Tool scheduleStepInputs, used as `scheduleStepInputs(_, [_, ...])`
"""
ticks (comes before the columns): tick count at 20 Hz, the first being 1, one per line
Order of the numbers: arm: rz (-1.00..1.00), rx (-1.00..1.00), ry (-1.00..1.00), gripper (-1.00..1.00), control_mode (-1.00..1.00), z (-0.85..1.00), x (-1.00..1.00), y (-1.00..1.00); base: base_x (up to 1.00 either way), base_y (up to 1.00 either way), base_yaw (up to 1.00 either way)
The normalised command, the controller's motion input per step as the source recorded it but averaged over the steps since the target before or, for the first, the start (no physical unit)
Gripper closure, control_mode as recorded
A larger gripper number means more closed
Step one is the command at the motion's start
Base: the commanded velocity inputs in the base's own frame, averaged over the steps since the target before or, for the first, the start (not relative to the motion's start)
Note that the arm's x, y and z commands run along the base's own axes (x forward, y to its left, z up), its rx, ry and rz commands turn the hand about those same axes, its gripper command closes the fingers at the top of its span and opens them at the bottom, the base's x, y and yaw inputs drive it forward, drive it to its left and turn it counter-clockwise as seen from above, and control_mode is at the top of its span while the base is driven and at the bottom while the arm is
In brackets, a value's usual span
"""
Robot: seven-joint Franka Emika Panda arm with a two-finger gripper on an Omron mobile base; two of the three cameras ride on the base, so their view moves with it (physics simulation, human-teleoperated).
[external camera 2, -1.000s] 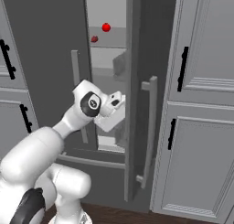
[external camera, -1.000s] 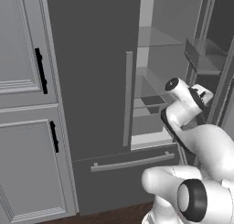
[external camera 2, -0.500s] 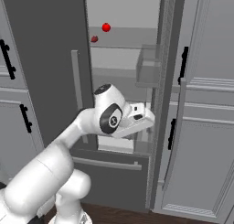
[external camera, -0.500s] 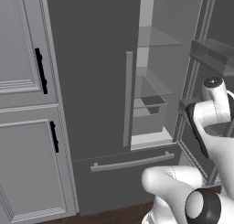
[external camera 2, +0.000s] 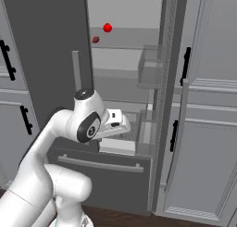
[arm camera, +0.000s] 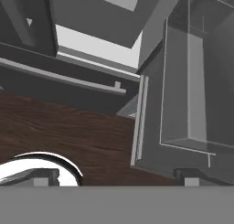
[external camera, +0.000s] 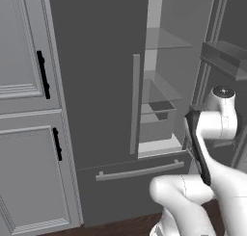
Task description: Take the strawberry from the fridge and place it on top of the pancake, located on the dining counter.
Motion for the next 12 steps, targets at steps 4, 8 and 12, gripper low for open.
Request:
scheduleStepInputs(4, [0.1,0.22,-0.05,-1.0,-1.0,0.06,0.0,1.0,0.0,0.0,0.0])
scheduleStepInputs(8, [0.02,0.18,-0.14,-1.0,-1.0,0.21,0.01,1.0,0.0,0.0,0.0])
scheduleStepInputs(12, [0.0,0.14,-0.14,-1.0,-1.0,0.37,0.02,1.0,0.0,0.0,0.0])
